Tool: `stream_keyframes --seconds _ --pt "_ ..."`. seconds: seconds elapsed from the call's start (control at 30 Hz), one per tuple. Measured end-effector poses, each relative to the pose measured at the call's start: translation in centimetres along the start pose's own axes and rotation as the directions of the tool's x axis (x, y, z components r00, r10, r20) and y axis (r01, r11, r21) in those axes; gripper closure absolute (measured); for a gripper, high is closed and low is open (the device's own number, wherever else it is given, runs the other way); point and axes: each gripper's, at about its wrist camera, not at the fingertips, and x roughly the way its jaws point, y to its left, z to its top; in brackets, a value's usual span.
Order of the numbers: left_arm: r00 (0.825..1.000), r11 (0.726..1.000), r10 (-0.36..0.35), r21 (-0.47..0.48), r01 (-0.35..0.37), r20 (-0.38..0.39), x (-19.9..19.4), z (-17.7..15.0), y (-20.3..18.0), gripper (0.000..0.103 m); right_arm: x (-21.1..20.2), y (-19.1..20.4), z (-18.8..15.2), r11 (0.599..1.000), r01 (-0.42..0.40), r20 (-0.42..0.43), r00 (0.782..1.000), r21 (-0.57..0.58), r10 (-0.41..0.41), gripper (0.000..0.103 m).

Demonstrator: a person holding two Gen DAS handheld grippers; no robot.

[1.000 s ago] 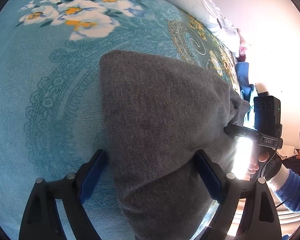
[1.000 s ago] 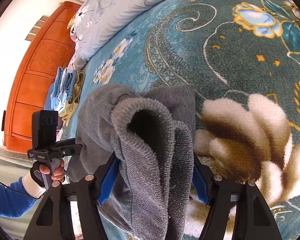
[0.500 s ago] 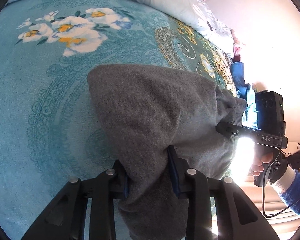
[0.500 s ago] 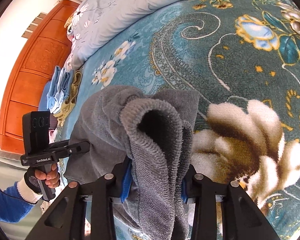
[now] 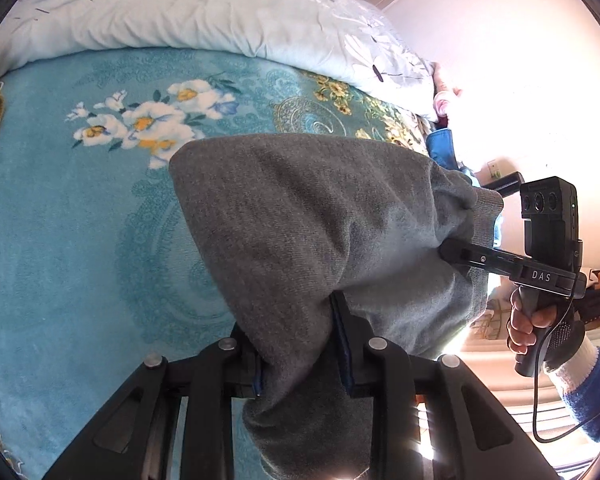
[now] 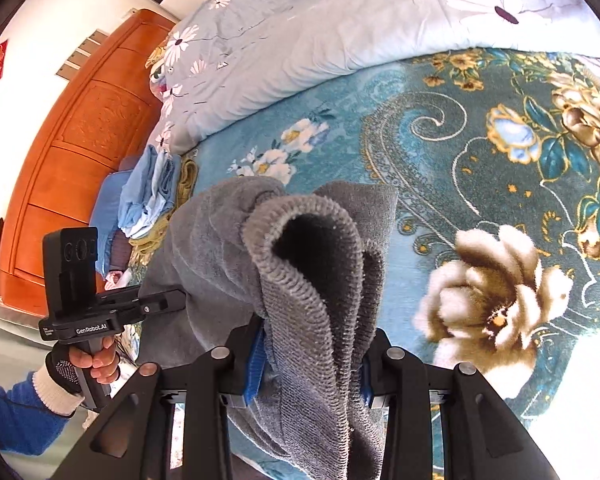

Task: Fold clothes
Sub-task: 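Lift and carry the folded sweatshirt with both grippers toward the clothes stack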

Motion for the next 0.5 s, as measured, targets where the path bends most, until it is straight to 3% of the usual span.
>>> stream_keyframes --seconds 0.3,0.5 --pt "0.995 0.999 0.040 0.031 -0.043 0.096 -10.5 0.3 -4.0 0.074 -7.0 8.5 1.3 0.997 -0.010 0.066 0.998 -0.080 0.016 0.064" --pt "0.972 0.992 0.127 -0.030 -0.124 0.197 -15.8 0.0 -6.7 0.074 -10.3 12.6 3.6 0.977 -0.050 0.082 0.994 -0.206 0.068 0.064"
